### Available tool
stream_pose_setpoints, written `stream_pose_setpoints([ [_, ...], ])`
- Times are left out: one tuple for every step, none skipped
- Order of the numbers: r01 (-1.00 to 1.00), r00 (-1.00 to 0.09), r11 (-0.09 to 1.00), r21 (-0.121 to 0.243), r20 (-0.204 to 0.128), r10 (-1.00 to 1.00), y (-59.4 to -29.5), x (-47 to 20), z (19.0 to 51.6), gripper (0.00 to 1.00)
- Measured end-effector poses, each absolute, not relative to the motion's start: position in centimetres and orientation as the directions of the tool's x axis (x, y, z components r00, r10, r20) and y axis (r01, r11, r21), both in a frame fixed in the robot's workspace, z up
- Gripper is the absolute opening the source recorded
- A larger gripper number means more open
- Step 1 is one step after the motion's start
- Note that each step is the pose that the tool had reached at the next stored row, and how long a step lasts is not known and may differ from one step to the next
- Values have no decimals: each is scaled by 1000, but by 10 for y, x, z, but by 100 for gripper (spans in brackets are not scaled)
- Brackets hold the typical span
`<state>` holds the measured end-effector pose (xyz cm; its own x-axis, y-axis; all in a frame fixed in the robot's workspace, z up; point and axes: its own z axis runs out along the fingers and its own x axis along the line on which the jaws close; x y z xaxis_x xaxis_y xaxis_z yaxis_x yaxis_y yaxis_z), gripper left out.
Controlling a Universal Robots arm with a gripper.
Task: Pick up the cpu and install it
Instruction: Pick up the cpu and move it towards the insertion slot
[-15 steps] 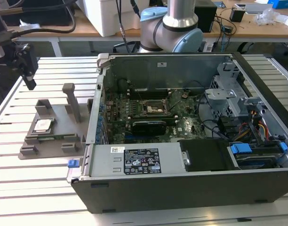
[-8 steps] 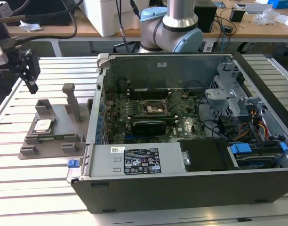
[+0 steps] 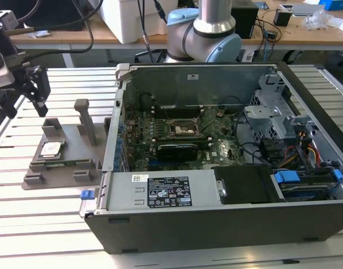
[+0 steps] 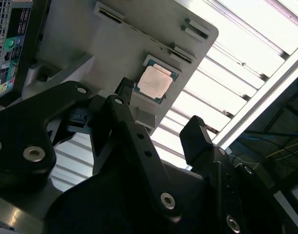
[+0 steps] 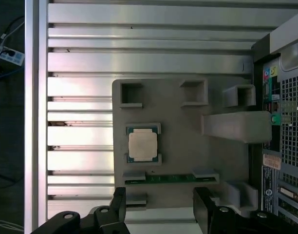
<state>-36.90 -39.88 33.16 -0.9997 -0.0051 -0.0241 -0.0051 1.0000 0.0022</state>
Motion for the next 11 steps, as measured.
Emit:
stream_pose_setpoints([
  [-5, -1000, 1000, 2, -24, -5, -399, -369, 330, 66],
  [-5, -1000, 1000, 2, -24, -5, -399, -369, 328, 66],
  [-5, -1000, 1000, 2, -24, -5, -399, -369, 327, 66],
  [-5, -1000, 1000, 2, -24, -5, -399, -369, 325, 66],
  [-5, -1000, 1000, 2, -24, -5, -399, -369, 323, 66],
  [-5, -1000, 1000, 2, -24, -5, -399, -369, 322, 66],
  [-5, -1000, 1000, 2, -24, -5, -399, -369, 321, 66],
  [-5, -1000, 1000, 2, -24, -5, -399, -369, 319, 66],
  [-5, -1000, 1000, 2, -24, -5, -399, -369, 317, 66],
  [-5, -1000, 1000, 2, -24, -5, -399, -369, 315, 66],
  [-5, -1000, 1000, 2, -24, -5, -399, -369, 312, 66],
])
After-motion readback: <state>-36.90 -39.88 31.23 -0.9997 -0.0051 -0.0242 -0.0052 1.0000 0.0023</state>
